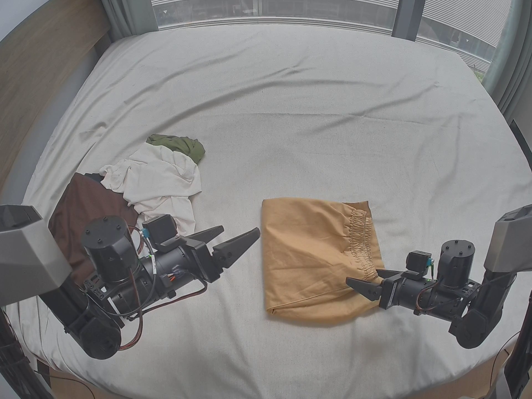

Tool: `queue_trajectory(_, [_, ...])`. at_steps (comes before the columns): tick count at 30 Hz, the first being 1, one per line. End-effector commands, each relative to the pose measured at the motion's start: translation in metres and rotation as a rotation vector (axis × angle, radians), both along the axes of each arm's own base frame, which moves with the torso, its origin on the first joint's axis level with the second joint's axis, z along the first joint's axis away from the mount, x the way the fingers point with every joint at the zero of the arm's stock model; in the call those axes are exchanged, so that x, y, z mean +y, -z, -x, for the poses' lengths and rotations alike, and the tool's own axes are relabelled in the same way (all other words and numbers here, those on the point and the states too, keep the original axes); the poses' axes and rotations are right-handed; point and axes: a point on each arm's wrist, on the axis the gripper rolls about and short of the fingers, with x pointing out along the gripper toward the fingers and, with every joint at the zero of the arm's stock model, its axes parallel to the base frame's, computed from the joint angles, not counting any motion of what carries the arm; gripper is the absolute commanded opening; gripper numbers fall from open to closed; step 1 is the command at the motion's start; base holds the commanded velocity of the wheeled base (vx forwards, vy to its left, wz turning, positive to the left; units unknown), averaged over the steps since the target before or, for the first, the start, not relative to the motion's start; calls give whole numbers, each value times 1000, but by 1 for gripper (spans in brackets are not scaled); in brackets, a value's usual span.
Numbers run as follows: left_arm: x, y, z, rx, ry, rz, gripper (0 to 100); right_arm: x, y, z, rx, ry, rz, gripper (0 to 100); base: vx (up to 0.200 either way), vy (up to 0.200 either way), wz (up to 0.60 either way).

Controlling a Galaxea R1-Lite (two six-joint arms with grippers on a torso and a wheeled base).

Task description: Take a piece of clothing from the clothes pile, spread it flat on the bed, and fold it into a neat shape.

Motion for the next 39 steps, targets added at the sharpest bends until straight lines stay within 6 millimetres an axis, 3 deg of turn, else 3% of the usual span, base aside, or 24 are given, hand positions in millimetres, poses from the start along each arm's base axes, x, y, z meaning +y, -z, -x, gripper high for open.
queue_trajectory(1, [4,2,1,7,-8,0,100,1,19,-4,48,6,12,100,0,0,0])
queue_trajectory(19, [2,12,-1,37,-5,-16,100,-6,23,-17,37,66,16,100,0,0,0])
queue_trajectory(30, [2,9,-1,28,-5,-12,100,3,23,-18,53,55,-33,100,0,0,0])
queue_trajectory(31, [2,9,-1,28,-5,-12,100,3,23,-18,54,55,-34,0,0,0,0])
queue_trajectory(39, [2,10,-1,30,-5,-13,100,3,22,-21,44,65,-35,0,0,0,0])
